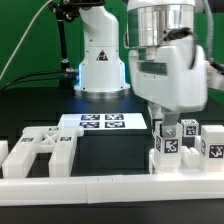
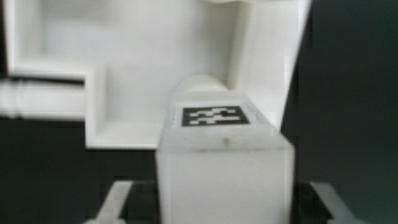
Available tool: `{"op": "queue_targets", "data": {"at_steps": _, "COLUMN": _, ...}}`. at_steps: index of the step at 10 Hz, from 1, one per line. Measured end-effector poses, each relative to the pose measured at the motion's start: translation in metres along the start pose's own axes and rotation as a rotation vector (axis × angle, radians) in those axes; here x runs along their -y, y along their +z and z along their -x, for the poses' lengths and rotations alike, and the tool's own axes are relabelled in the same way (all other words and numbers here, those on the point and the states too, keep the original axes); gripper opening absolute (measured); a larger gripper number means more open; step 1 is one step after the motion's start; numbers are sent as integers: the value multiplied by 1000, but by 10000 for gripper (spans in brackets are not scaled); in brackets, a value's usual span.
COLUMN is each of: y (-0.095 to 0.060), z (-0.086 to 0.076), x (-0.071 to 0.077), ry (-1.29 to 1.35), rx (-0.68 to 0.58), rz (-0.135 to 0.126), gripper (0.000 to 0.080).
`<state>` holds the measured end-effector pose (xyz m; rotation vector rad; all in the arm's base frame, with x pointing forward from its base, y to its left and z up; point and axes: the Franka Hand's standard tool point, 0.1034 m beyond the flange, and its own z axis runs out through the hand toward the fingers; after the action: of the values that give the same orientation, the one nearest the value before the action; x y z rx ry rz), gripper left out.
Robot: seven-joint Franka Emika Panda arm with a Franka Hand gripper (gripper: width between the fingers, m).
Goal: Assemble chair
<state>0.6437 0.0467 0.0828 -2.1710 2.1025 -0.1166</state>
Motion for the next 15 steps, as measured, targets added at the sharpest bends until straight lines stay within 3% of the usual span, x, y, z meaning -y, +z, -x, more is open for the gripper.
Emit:
{"op": "queue_targets", "data": {"at_steps": 1, "y": 1, "z": 0, "x": 0, "ry": -18, "rx": -1, "rz": 0, "gripper": 288}}
{"op": "queue_targets", "data": {"at_steps": 2, "y": 1, "z": 0, "x": 0, "ry": -50, "rx": -1, "rz": 1, "gripper": 518}}
{"op": "queue_targets", "data": {"at_steps": 3, "y": 1, "z": 0, "x": 0, "ry": -52, "rx": 0, "rz": 1, "gripper": 607}}
{"op": "queue_targets", "data": {"at_steps": 5, "y": 2, "z": 6, "x": 0, "ry": -408, "rx": -2, "rz": -1, "gripper": 641}}
{"op": "queue_targets", "data": {"at_steps": 6, "y": 4, "z": 8, "x": -2, "ry": -597, "rx": -7, "rz": -16, "gripper": 647}}
{"op": "queue_targets", "data": {"at_steps": 10, "y": 5, "z": 6, "x": -2, "ry": -825, "rx": -13, "rz": -12, "gripper": 648}}
{"op": "queue_targets", "data": {"at_steps": 12, "y": 8, "z": 8, "x": 3, "ry": -1278, "rx": -25, "rz": 2, "gripper": 648}}
{"op": "queue_targets", "data": {"at_steps": 13, "y": 7, "z": 15, "x": 2, "ry": -1300, "rx": -37, "rz": 5, "gripper": 648}}
{"op": "queue_targets", "data": {"at_steps": 15, "y": 7, "z": 13, "x": 2, "ry": -1301, "rx": -39, "rz": 7, "gripper": 648}}
